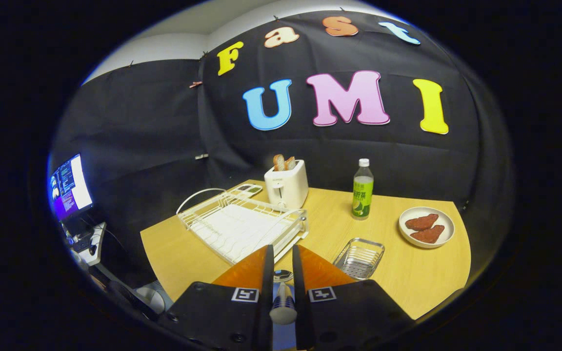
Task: Take the plate from the dish rack, then take the spoon from the basket and place it into the plate.
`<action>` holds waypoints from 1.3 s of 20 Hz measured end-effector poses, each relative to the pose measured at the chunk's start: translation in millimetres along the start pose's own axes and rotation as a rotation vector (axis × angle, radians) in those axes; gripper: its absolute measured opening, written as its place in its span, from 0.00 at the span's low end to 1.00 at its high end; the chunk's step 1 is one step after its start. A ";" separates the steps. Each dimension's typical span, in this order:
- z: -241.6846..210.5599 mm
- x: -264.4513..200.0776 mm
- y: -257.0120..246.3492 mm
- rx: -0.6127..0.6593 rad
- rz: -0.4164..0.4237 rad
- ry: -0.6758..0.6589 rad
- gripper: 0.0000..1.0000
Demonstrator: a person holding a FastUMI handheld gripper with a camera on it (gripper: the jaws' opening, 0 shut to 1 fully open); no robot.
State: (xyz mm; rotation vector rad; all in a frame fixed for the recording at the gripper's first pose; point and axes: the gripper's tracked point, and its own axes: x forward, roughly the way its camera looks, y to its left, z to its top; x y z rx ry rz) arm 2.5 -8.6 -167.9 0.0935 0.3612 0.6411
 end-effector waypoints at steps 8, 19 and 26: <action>-76.1 25.9 22.5 -0.011 0.066 0.139 0.22; -109.6 24.7 14.6 0.041 0.047 0.265 0.24; -74.4 22.5 -0.6 0.043 -0.023 0.204 0.89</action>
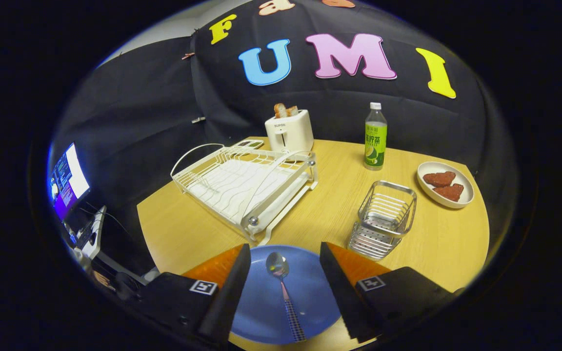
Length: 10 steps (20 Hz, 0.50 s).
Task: Take the plate from the dish rack, then take the spoon from the basket and place it into the plate.
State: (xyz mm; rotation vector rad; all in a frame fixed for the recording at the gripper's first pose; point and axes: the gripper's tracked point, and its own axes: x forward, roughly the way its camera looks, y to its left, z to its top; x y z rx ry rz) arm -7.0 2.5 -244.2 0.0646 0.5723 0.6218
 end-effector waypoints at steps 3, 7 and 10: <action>32.8 -15.5 -6.7 -0.001 -0.057 -0.064 0.99; 94.2 -44.3 -15.5 0.002 -0.168 -0.192 0.98; 137.9 -73.4 -22.0 0.020 -0.271 -0.273 0.98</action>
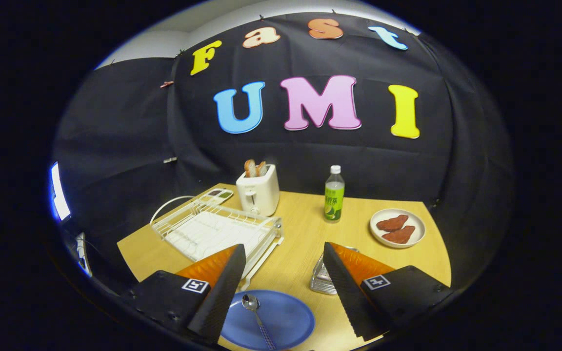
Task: Take the plate from the dish rack, then take the spoon from the basket and place it into the plate.
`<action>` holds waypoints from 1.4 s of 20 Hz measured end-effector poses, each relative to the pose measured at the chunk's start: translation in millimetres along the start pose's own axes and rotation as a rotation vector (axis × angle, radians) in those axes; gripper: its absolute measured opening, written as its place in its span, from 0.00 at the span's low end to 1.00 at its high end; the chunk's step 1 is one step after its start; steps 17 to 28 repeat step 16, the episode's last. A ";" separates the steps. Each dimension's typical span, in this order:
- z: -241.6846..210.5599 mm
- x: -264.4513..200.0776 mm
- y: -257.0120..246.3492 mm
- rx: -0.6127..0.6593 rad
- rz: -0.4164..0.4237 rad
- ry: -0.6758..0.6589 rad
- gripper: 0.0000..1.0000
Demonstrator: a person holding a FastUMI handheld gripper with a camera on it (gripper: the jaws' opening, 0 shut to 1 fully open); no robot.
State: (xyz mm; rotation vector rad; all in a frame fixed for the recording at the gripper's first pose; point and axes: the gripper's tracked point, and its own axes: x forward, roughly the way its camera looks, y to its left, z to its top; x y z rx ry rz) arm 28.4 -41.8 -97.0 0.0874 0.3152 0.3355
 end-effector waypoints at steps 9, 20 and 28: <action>93.4 -66.7 -11.5 0.045 -0.287 -0.248 0.98; 82.6 -98.1 10.8 0.047 -0.382 -0.277 0.98; 82.6 -98.1 10.8 0.047 -0.382 -0.277 0.98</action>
